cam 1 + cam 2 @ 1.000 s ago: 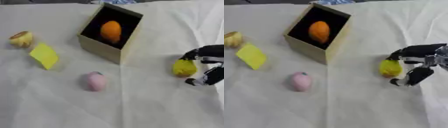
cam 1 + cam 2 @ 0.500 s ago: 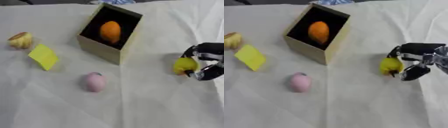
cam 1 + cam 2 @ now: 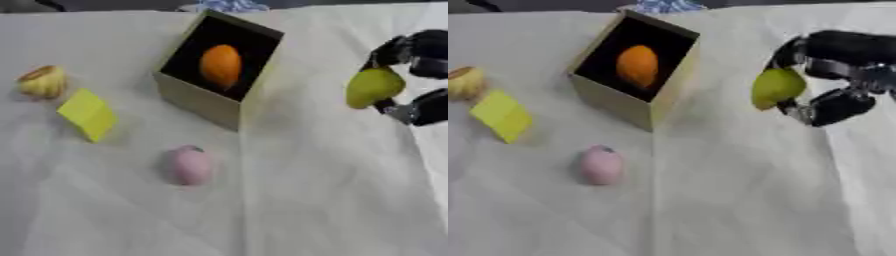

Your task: Pick up objects on the table and place them in the box.

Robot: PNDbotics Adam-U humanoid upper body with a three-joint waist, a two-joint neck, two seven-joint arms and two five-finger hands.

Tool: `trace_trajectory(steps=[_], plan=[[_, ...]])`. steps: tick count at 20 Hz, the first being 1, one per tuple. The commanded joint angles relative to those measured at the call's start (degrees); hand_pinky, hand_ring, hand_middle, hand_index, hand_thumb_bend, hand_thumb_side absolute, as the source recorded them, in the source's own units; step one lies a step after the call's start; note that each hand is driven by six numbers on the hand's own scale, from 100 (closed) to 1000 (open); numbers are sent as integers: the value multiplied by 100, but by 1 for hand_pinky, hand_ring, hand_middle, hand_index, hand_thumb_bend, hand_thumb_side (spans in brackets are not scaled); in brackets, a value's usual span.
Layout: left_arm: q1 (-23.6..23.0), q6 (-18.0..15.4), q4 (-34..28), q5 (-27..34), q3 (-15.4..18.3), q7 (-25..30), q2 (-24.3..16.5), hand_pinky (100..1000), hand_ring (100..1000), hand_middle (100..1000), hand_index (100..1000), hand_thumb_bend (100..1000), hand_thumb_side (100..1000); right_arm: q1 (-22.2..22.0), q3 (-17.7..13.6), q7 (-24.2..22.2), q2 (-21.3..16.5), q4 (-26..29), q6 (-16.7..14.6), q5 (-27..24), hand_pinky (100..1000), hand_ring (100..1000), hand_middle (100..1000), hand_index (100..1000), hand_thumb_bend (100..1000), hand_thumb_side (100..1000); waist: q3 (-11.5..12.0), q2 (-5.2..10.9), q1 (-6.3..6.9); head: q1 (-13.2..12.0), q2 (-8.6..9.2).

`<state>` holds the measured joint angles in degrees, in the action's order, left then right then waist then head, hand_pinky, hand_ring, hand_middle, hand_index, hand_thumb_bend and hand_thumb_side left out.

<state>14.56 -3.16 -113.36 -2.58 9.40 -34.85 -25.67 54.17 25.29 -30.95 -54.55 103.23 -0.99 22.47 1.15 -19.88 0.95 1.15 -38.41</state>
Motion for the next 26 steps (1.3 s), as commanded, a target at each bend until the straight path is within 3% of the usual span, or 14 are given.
trace_trajectory(steps=[1,5,8,12,19,21,23,26], plan=[[32,-5,-113,-33,-4,63,-98,769,671,667,801,381,567,775,124,-318,741,-646,-32,243,874,753,625,760,100,100,4,178,9,47,-50],[79,-7,-122,-56,-50,132,-89,770,672,667,802,384,561,1584,113,-314,1887,-2132,-191,824,876,744,623,764,100,100,77,250,41,134,-86],[119,-4,-123,-57,-82,171,-84,770,673,668,802,387,558,1867,-32,-99,2604,-3161,-427,1249,879,739,623,768,100,100,182,277,50,261,-100],[210,-21,-123,-64,-140,240,-96,770,673,668,803,389,552,2062,-240,167,3281,-4235,-794,1802,880,751,637,775,100,100,351,275,58,413,-109],[281,-20,-123,-37,-168,281,-138,770,672,666,802,386,556,2203,-465,539,3708,-5391,-1385,2728,880,774,661,786,100,100,472,169,33,445,-120],[289,-19,-123,-28,-168,278,-146,769,672,666,802,384,558,2220,-507,613,3734,-5514,-1503,2848,892,822,737,855,100,113,487,142,19,432,-112],[298,-20,-123,-19,-170,280,-155,769,672,666,802,384,558,2249,-534,647,3748,-5559,-1636,2910,912,875,797,914,137,202,501,123,4,421,-110],[300,-16,-123,-18,-169,283,-168,769,672,665,802,383,559,2314,-577,489,3745,-5580,-1852,2940,940,943,866,950,115,351,513,114,-22,398,-118]])
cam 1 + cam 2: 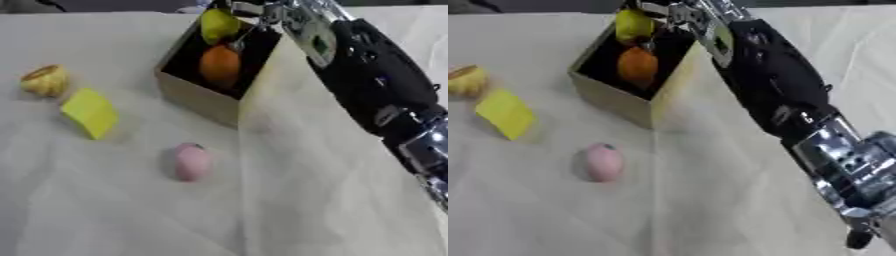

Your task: Pick up objects on the table and place them in the box.

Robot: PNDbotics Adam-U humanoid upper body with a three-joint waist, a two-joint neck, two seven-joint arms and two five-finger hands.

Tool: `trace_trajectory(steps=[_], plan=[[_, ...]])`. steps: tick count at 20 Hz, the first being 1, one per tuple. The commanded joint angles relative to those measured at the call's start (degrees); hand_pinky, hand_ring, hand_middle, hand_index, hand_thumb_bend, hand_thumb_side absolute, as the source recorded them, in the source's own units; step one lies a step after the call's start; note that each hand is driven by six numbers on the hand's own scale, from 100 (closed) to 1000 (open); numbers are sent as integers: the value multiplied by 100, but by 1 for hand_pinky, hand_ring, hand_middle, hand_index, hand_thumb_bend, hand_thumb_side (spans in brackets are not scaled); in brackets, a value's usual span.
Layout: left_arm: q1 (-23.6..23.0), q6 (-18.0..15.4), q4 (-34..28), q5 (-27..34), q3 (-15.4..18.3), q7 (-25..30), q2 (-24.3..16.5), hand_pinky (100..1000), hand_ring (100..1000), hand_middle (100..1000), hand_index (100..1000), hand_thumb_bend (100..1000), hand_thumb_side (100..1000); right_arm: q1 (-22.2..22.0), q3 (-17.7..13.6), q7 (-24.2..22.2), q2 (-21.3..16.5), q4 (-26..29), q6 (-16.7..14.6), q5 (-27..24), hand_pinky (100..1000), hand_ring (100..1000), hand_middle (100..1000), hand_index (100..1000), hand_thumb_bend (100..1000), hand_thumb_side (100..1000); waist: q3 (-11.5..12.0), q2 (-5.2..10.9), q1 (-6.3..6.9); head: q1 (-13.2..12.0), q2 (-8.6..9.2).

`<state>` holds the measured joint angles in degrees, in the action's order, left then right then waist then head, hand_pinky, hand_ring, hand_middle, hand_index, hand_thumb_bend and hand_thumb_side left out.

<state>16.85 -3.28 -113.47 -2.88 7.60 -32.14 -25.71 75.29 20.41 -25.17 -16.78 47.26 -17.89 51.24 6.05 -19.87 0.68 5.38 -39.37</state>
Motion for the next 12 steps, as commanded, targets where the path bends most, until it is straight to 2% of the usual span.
trace_trajectory(steps=[1,4,10,12], plan=[[69,-3,-113,10,11,14,-167,769,672,665,802,382,558,230,-119,-189,-37,4,-232,61,942,950,875,953,116,363,31,117,-7,-29,-23],[60,1,-113,4,12,14,-166,769,672,666,802,384,558,287,-236,-354,-68,-2,-315,55,947,959,890,969,141,350,68,141,-31,-47,-27],[16,-2,-113,-22,19,15,-150,769,673,667,803,388,553,273,-317,-401,-210,164,-219,-23,947,957,895,971,182,258,154,240,-65,-86,-107],[1,-5,-113,-35,22,14,-144,769,674,667,803,390,553,253,-301,-501,-268,248,-206,-104,954,968,910,981,284,175,165,277,-78,-104,-150]])
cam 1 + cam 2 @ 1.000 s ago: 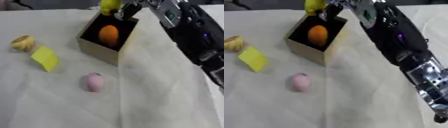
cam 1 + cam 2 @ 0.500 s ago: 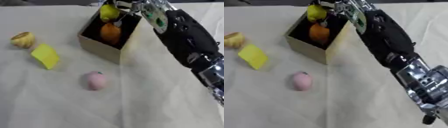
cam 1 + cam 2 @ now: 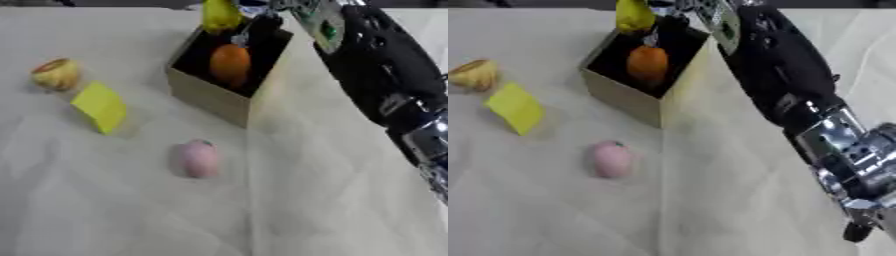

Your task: Pick up objects on the table and place them in the box.

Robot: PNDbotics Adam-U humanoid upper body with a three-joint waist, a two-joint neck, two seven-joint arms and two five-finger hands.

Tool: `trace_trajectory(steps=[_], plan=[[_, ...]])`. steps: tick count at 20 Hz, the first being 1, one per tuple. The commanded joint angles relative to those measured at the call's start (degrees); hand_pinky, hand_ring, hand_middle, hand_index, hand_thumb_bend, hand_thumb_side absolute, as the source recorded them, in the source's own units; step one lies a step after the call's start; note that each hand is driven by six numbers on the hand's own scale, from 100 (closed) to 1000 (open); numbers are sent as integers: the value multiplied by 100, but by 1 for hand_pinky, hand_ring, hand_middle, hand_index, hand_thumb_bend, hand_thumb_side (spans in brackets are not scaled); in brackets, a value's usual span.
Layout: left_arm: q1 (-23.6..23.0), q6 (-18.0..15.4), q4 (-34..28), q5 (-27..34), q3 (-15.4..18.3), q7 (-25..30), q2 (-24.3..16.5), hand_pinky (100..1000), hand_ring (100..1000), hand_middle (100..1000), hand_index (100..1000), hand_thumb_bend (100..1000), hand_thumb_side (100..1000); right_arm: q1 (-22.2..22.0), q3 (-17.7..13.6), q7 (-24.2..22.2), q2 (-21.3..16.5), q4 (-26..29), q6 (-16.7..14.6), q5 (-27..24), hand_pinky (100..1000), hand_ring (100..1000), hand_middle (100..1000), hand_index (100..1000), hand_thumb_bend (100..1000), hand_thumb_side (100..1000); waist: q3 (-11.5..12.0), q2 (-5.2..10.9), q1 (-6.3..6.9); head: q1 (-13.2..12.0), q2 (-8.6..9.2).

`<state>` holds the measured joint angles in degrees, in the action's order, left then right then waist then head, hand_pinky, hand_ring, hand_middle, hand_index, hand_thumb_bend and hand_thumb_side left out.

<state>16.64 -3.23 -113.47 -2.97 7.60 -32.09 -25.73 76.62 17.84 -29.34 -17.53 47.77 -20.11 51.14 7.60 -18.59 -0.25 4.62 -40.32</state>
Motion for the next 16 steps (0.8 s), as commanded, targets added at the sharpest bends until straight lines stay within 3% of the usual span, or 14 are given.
trace_trajectory(steps=[1,2,3,4,5,7,10,12,14,15,16], plan=[[21,-14,-112,-31,20,10,-138,769,674,667,803,390,552,113,-26,-158,-215,220,14,-121,954,969,910,982,320,141,14,159,9,-33,-68],[22,-17,-112,-34,16,14,-134,769,673,667,803,391,552,105,-7,-238,-231,230,6,-145,956,969,912,985,373,100,13,165,7,-35,-81],[25,-19,-112,-35,14,16,-129,769,673,667,803,391,552,98,4,-290,-243,243,12,-165,960,970,905,993,431,198,10,168,8,-37,-94],[28,-20,-112,-35,13,18,-126,769,674,667,803,391,552,90,12,-309,-249,252,34,-183,960,969,903,993,433,217,9,170,9,-39,-103],[31,-21,-112,-35,11,19,-124,769,673,667,804,392,551,82,16,-304,-256,255,74,-195,959,964,894,992,445,332,12,172,11,-39,-112],[31,-24,-112,-36,9,23,-122,769,674,667,804,393,550,67,30,-261,-263,255,157,-219,960,963,895,996,449,374,21,180,14,-41,-125],[27,-29,-112,-37,10,24,-116,769,674,667,804,395,549,59,49,-218,-278,271,248,-222,960,965,894,998,448,383,25,202,15,-42,-135],[28,-30,-112,-42,8,27,-115,769,674,667,804,394,548,49,42,-186,-275,301,290,-248,953,951,881,988,449,341,20,218,21,-43,-141],[36,-31,-112,-51,4,33,-121,769,675,667,804,396,546,21,16,-123,-305,406,379,-364,939,919,853,963,317,204,9,236,32,-46,-161],[43,-31,-112,-60,0,39,-131,769,675,668,804,396,543,-6,5,-55,-351,523,461,-455,921,884,816,928,107,100,0,247,39,-49,-171],[53,-26,-112,-73,-6,49,-155,769,675,667,804,395,541,-50,0,54,-434,708,579,-582,913,860,790,901,100,170,-9,259,45,-59,-180]])
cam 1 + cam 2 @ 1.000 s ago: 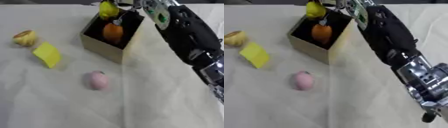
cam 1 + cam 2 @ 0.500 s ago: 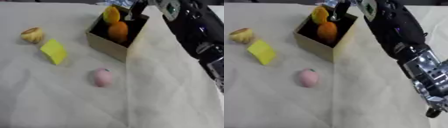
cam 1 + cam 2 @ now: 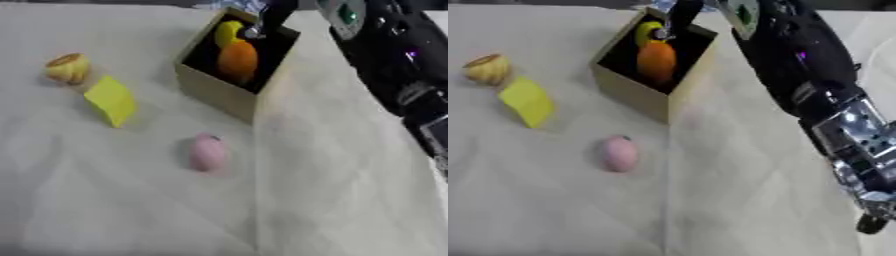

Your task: Pick up objects on the table and place them in the box.

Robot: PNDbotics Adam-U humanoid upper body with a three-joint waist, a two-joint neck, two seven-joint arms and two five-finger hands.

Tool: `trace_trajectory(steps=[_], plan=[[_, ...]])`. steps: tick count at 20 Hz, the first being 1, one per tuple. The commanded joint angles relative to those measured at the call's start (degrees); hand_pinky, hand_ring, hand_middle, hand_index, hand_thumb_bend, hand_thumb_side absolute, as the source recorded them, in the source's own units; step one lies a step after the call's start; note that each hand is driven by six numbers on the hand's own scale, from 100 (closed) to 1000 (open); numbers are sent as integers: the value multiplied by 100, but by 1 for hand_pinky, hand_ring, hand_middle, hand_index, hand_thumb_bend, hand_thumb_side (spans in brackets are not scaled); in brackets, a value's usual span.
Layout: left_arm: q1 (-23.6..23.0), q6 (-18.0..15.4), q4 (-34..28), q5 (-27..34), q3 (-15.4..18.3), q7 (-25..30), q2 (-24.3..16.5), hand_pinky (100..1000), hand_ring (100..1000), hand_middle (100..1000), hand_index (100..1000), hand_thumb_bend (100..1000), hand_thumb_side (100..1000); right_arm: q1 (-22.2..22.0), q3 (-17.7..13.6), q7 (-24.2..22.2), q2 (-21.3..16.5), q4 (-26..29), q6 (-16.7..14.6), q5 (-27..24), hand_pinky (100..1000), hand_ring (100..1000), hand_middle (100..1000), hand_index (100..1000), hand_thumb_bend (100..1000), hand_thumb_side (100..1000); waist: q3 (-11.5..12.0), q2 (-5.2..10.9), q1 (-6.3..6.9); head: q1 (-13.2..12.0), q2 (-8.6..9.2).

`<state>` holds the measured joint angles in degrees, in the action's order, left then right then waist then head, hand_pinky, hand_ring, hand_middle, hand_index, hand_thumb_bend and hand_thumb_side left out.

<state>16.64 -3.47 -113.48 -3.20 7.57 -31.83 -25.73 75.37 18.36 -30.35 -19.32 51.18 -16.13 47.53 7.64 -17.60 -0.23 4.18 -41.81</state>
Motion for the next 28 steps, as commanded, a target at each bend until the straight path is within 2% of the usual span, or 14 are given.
trace_trajectory(steps=[1,3,8,12,15,18,20,21,24,28], plan=[[65,9,-112,-67,-12,36,-194,769,675,667,804,393,539,17,-27,274,-365,615,302,-387,904,834,763,871,100,254,-23,172,47,-29,-39],[93,52,-97,-109,-43,77,-331,770,674,666,804,392,535,-149,82,455,-686,1274,529,-813,899,816,749,857,100,246,-57,195,48,-80,-59],[273,270,148,-270,-256,333,-921,769,670,658,802,376,536,-818,271,528,-1725,3412,1210,-1983,897,799,737,852,100,177,-181,245,41,-225,-113],[598,608,641,-538,-553,866,-1726,775,675,659,807,386,538,-1699,-2,635,-2547,5219,1738,-2804,896,787,729,849,100,207,-281,259,33,-276,-150],[999,747,1141,-775,-807,1434,-2419,783,689,669,817,403,540,-2354,-318,804,-2954,6106,2111,-3205,895,777,723,845,100,207,-340,271,30,-264,-180],[1470,733,1682,-1029,-1129,2151,-3010,795,710,686,833,431,549,-2784,-562,1042,-3073,6313,2189,-3442,895,763,711,839,100,232,-398,281,35,-265,-203],[1810,642,2087,-1269,-1355,2742,-3263,802,724,700,851,446,577,-3010,-710,1241,-3069,6334,2142,-3550,895,758,707,835,100,237,-432,278,42,-286,-204],[1995,574,2316,-1442,-1475,3120,-3352,807,737,710,855,471,561,-3108,-771,1334,-3063,6338,2100,-3580,895,756,706,833,100,238,-450,276,48,-300,-203],[2553,292,3068,-1993,-1740,4245,-3394,816,756,729,865,507,541,-3308,-872,1522,-3067,6341,1987,-3613,893,751,701,829,100,248,-470,273,65,-325,-211],[3282,-124,4266,-2577,-2013,5505,-3129,826,776,749,880,538,561,-3457,-946,1643,-3084,6341,1965,-3620,892,747,698,827,100,259,-458,280,83,-322,-207]])
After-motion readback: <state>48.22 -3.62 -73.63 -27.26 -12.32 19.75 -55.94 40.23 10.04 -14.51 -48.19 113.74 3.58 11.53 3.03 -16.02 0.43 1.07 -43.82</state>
